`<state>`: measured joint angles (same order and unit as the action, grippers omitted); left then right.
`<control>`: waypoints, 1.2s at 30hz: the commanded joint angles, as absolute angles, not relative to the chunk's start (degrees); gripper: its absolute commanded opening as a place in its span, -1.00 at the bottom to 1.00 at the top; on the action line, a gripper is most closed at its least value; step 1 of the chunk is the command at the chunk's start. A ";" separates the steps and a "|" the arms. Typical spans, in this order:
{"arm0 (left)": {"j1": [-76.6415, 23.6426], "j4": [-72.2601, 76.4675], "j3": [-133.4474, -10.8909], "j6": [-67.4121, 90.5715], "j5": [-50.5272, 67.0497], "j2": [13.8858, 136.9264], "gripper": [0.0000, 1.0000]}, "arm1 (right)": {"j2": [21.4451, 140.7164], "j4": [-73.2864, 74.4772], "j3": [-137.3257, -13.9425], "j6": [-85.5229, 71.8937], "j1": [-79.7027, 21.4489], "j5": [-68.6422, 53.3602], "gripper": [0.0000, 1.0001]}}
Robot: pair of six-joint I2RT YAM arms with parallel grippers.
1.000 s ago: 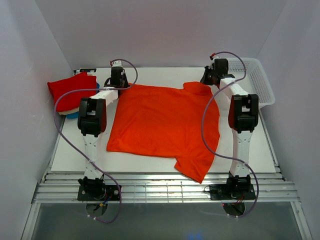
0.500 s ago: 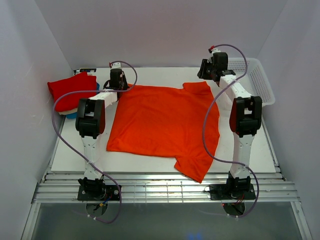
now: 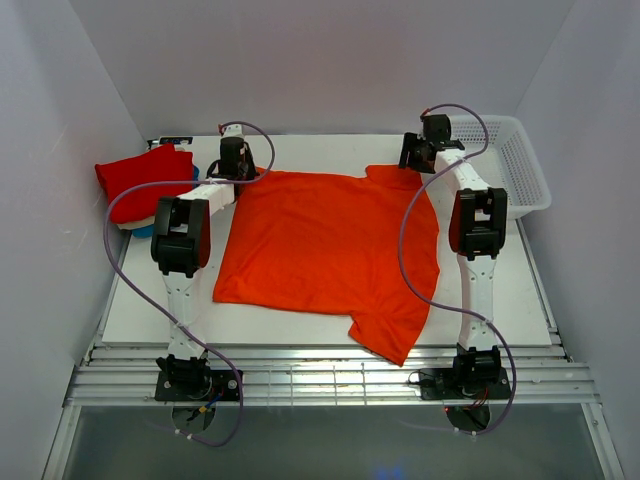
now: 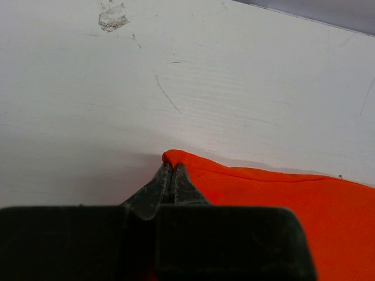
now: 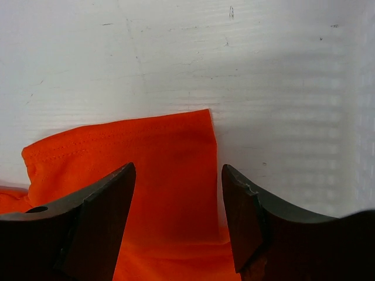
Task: Fold and stack the t-shirts
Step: Grap the side of the flattened tshirt furthest away from the robot with both arms, then fold the flattened tshirt in 1/3 of the way
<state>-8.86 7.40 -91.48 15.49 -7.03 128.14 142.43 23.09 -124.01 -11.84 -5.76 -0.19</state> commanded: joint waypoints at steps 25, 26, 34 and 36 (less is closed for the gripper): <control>-9.14 8.52 -90.61 14.85 -6.59 124.28 -1.00 | 143.09 20.66 -123.23 -13.54 -4.31 -4.22 -0.84; -9.05 8.53 -90.53 14.77 -6.59 124.19 -1.00 | 141.52 19.09 -121.74 -13.62 -4.31 -4.31 -0.85; -9.05 8.88 -90.44 14.50 -7.12 122.26 -1.00 | 133.16 15.82 -117.34 -13.71 -4.39 -5.36 -0.85; -9.14 9.05 -90.09 14.50 -7.03 121.91 -1.00 | 130.44 14.86 -114.89 -13.62 -4.48 -5.62 -0.84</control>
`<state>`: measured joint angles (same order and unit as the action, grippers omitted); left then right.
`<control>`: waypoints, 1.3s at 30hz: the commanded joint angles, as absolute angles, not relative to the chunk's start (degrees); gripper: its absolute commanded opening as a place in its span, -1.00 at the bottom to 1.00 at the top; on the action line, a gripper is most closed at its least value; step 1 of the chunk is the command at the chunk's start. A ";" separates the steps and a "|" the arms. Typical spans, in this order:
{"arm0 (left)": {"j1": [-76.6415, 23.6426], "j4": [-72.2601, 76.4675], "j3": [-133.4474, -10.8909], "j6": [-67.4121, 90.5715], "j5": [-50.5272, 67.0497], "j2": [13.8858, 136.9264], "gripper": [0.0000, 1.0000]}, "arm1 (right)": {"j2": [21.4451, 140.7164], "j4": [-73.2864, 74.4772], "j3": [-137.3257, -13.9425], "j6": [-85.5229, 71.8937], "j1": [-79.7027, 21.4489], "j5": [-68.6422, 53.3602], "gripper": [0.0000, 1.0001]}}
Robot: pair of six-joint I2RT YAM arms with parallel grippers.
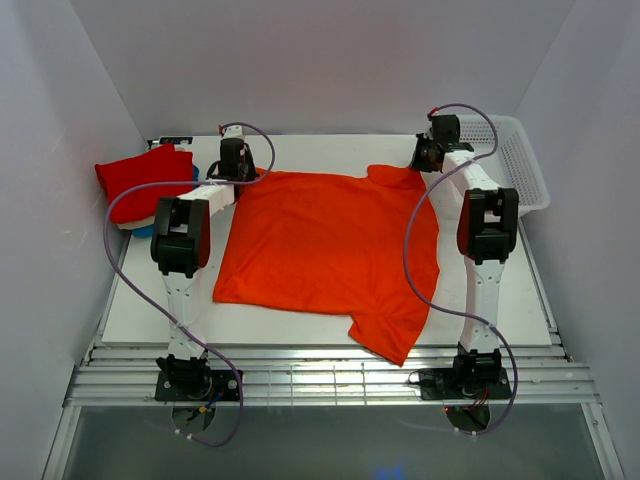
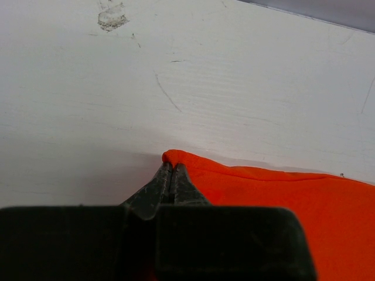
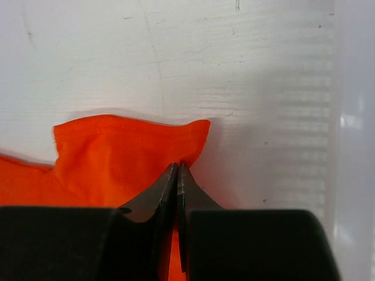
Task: Fold and stack the t-shirts
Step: Fold the flattened tshirt in 1/3 of the way
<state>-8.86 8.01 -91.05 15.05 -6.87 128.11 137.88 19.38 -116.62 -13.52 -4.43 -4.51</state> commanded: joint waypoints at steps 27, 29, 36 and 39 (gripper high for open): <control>-9.14 18.89 -73.83 16.87 -9.93 111.80 -1.00 | 106.27 7.73 -79.64 -11.25 -10.72 -2.02 -0.84; -9.14 19.94 -72.17 16.79 -9.76 110.75 -1.00 | 103.98 7.73 -77.61 -11.16 -11.16 -1.58 -0.84; -9.14 21.88 -68.13 16.52 -9.49 109.16 -1.00 | 98.62 8.52 -71.90 -11.07 -12.04 -0.18 -0.85; -9.14 23.90 -66.01 16.44 -9.23 107.85 -1.00 | 96.95 8.88 -69.70 -11.07 -12.22 -0.26 -0.85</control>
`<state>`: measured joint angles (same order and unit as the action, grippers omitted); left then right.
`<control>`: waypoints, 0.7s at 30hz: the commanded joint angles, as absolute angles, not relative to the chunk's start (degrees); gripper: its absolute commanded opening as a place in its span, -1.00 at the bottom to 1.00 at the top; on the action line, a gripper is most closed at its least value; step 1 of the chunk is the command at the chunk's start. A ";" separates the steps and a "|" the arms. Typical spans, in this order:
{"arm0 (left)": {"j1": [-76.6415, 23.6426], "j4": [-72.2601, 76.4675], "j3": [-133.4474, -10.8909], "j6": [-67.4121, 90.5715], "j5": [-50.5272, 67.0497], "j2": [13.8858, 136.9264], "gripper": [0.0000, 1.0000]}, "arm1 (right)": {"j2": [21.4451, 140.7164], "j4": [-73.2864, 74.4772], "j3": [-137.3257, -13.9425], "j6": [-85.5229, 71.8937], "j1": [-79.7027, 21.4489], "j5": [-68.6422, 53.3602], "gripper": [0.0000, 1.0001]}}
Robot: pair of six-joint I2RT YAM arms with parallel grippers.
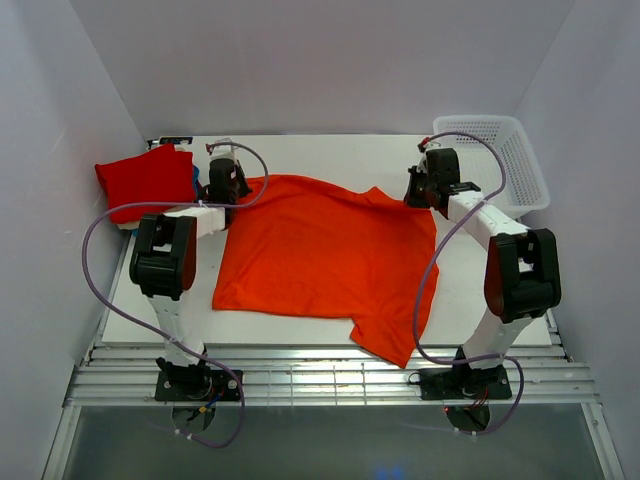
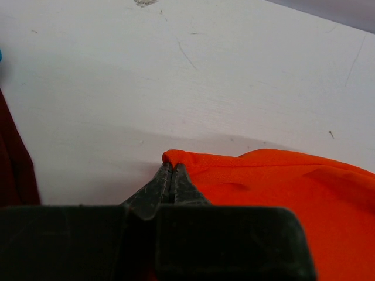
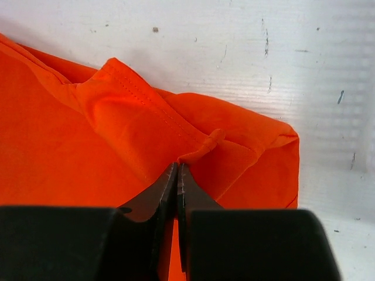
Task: Fold and stack the t-shirts
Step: Fold the flattened tshirt in 1/3 of the way
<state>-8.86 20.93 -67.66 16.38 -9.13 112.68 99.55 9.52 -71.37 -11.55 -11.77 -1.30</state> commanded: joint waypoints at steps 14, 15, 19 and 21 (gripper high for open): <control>-9.23 30.32 -53.80 14.42 -16.43 100.29 -1.00 | 88.60 10.90 -62.32 -11.51 -13.27 2.11 -0.84; -9.14 30.50 -53.62 14.24 -16.70 100.11 -1.00 | 87.81 11.07 -62.14 -11.51 -13.27 2.11 -0.85; -9.23 30.50 -53.00 13.71 -16.52 99.67 -1.00 | 86.05 12.48 -60.30 -11.51 -13.53 2.37 -0.85; -9.14 30.67 -52.39 13.71 -16.44 99.41 -1.00 | 84.91 12.66 -59.42 -11.69 -13.71 2.46 -0.85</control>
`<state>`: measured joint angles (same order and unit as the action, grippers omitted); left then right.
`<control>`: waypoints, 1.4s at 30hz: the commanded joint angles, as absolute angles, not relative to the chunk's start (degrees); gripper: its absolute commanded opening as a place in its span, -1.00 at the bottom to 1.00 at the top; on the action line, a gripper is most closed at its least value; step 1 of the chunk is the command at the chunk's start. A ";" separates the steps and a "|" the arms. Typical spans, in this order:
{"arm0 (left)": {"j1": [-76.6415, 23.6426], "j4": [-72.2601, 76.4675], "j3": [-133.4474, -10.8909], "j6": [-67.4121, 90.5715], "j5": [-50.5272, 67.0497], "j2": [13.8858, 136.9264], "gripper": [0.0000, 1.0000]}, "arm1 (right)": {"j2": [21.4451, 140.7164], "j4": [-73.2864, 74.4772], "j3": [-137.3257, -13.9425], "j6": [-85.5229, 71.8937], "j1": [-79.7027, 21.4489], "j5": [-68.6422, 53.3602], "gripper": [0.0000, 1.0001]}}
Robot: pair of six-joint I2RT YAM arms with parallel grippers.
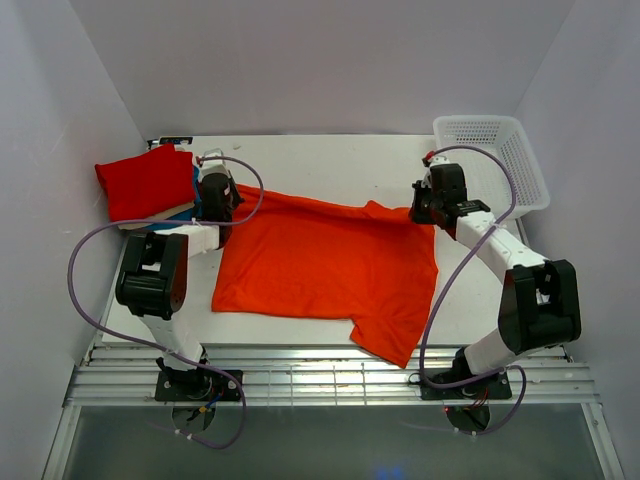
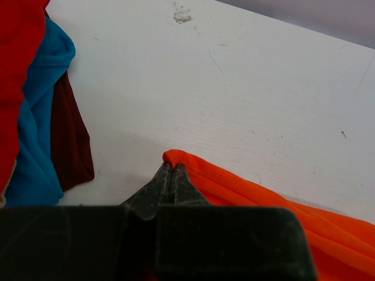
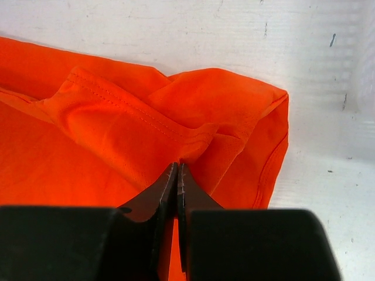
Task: Fold and stack the t-shirts
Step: Fold the flattened tshirt in 1/3 of the way
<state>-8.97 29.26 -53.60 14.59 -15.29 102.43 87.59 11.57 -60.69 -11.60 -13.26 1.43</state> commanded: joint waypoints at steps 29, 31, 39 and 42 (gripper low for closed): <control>-10.54 25.58 -43.86 13.27 -27.41 96.69 0.20 | 81.74 16.35 -49.22 -16.00 -18.37 11.59 -0.85; -11.68 25.23 -42.02 13.97 -28.73 93.96 0.33 | 81.48 16.70 -48.78 -16.35 -18.46 12.48 -0.85; -19.24 27.06 -37.18 17.67 -40.17 83.15 -0.01 | 80.33 17.67 -48.08 -17.05 -18.46 15.47 -0.53; -21.18 28.04 -39.10 17.84 -39.29 83.23 -0.50 | 79.19 18.45 -48.51 -17.31 -18.46 15.73 -0.32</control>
